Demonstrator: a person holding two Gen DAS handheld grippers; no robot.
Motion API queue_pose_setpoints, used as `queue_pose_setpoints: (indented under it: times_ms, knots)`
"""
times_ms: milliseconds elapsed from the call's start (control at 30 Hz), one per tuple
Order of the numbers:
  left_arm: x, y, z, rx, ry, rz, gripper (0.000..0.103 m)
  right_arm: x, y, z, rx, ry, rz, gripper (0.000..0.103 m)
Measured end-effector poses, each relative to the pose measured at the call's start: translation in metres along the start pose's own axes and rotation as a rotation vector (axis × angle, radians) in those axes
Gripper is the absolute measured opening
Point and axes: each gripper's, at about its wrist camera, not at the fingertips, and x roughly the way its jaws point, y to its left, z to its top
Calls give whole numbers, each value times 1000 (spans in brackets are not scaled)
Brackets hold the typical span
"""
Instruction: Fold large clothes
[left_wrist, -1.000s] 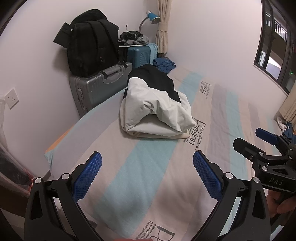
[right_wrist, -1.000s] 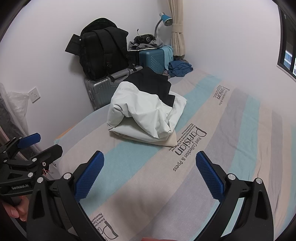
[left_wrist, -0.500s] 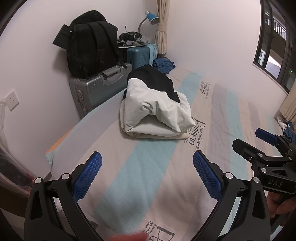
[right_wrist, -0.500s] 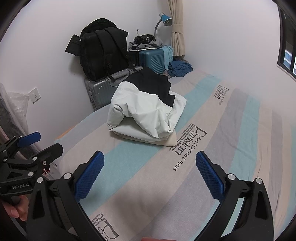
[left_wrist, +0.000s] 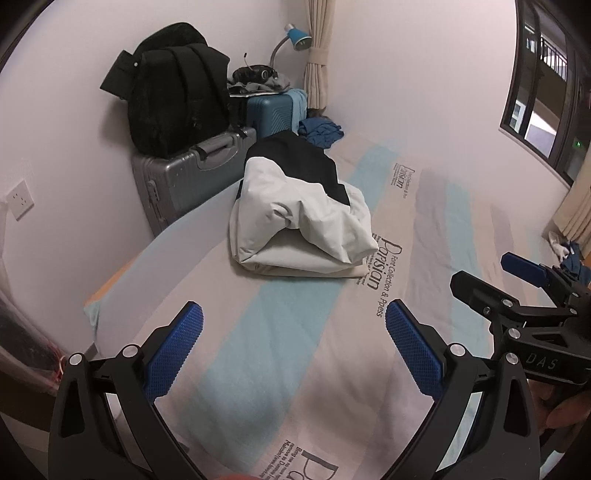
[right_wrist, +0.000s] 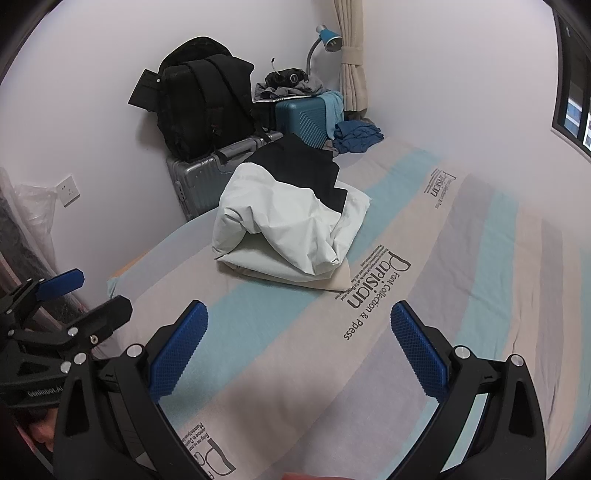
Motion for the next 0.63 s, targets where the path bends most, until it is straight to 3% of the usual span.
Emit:
queue_pose_setpoints:
  times_ms: [300, 633]
  knots:
    - [-4, 3, 0, -16, -16, -11, 97, 1, -2, 2, 6, -5, -5, 95]
    - [-2, 5, 2, -2, 17, -8, 97, -1, -3, 0, 5, -5, -5, 95]
